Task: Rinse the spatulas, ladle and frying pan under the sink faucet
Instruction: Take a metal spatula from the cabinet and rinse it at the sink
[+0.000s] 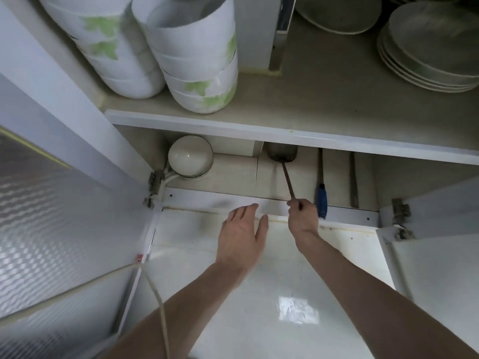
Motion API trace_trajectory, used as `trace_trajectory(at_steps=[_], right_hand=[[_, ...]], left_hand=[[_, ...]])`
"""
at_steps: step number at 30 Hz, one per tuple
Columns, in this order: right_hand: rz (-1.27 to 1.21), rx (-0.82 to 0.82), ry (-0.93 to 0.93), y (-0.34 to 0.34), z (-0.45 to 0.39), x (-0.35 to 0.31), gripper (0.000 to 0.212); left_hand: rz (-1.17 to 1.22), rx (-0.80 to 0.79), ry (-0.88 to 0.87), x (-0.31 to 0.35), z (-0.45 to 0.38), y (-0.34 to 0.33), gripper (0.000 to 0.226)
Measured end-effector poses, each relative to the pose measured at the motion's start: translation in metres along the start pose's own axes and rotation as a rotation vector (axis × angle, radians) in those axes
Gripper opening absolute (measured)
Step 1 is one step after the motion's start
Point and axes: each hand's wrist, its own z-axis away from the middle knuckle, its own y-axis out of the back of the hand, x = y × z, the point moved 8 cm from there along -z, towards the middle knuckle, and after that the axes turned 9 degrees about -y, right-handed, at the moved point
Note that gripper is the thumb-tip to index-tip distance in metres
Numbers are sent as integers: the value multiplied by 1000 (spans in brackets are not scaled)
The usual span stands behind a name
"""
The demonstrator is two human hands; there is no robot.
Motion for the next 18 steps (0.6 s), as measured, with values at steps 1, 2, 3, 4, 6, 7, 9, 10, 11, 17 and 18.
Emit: trace_trajectory(at_steps=[1, 2, 3, 4, 6, 7, 9, 10, 11, 17, 18], right_hand=[[6, -5, -4, 11, 17, 4, 31], [10, -11, -9, 23, 37, 7, 31], [17, -15, -12, 35, 57, 8, 32], [28, -24, -14, 48, 77, 7, 33], [53, -56, -18, 72, 120, 3, 32], [60, -76, -18, 83, 140, -1, 32], [76, -114, -18, 105, 182, -9, 30], [88, -131, -16, 115, 202, -13, 30], [93, -150, -16, 125, 223, -17, 29], [88, -284, -18, 178, 336, -44, 27], [101, -306, -10, 186, 353, -51, 27]], left_hand=[[73, -13, 49, 7, 10, 5, 48], [130, -26, 94, 16, 20, 11, 46], [178, -38, 139, 26, 30, 17, 44], [227, -48, 186, 36, 40, 23, 43], [326, -57, 283, 57, 61, 38, 40], [373, -63, 331, 66, 70, 46, 39], [459, -82, 417, 86, 87, 61, 37], [499, -84, 449, 96, 94, 70, 36], [532, -82, 480, 106, 101, 77, 35], [786, -17, 714, 158, 141, 129, 21], [878, 26, 760, 167, 148, 139, 20]])
